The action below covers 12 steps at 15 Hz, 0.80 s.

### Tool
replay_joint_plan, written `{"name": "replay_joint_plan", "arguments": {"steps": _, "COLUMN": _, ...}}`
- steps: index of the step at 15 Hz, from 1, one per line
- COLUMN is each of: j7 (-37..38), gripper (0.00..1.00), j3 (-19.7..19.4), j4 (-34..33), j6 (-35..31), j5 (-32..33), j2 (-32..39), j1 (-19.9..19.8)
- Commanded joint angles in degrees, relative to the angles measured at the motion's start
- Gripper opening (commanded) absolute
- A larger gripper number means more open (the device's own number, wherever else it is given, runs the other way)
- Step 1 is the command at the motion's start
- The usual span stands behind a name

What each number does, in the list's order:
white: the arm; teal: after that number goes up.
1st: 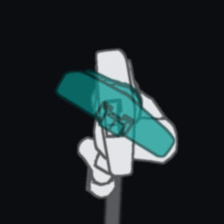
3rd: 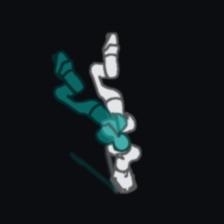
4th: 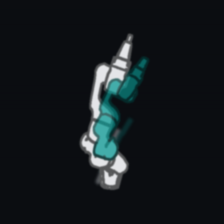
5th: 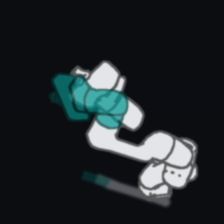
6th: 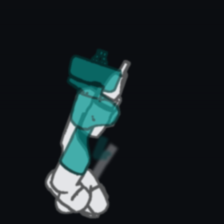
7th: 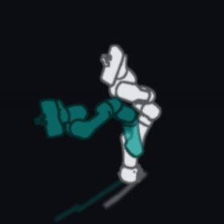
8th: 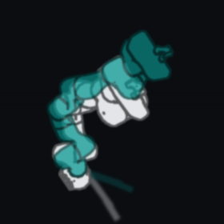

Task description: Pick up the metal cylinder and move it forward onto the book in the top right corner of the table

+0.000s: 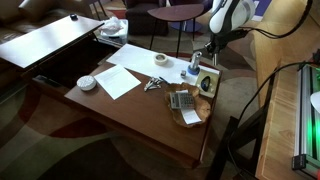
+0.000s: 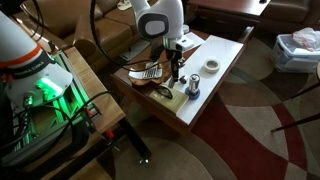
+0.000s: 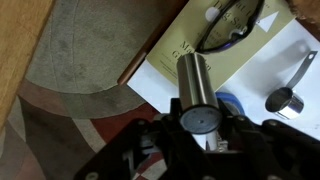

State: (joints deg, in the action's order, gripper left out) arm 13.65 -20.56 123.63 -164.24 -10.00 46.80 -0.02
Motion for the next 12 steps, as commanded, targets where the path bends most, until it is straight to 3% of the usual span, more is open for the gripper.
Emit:
{"name": "replay_joint_plan", "arguments": {"steps": 1, "j7": 1.1, "gripper": 0.37, "j3": 0.6, "j4": -0.1, "j6": 0.2, "j5": 1.6, "j2": -0.4, "j1": -1.0}}
{"name": "replay_joint_plan", "arguments": {"steps": 2, "j7": 1.1, "gripper": 0.12, "j3": 0.8, "j4": -0.1, "j6": 0.2, "j5": 1.6, "j2": -0.5, "j1": -1.0}}
{"name": "replay_joint_plan", "arguments": {"steps": 6, "j7": 1.4, "gripper": 0.12, "j3": 1.7, "j4": 0.5, "j6": -5.9, "j5": 0.1, "j2": 0.3, "j1": -3.7}}
{"name": "replay_joint_plan", "arguments": {"steps": 9, "j7": 3.0, "gripper": 0.12, "j3": 0.4, "j4": 0.2, "j6": -6.0, "j5": -0.7, "j2": 1.8, "j1": -5.1}}
{"name": "replay_joint_plan", "arguments": {"steps": 12, "j7": 3.6, "gripper": 0.12, "j3": 1.9, "j4": 2.0, "j6": -6.9, "j5": -2.6, "j2": 1.3, "j1": -8.3}}
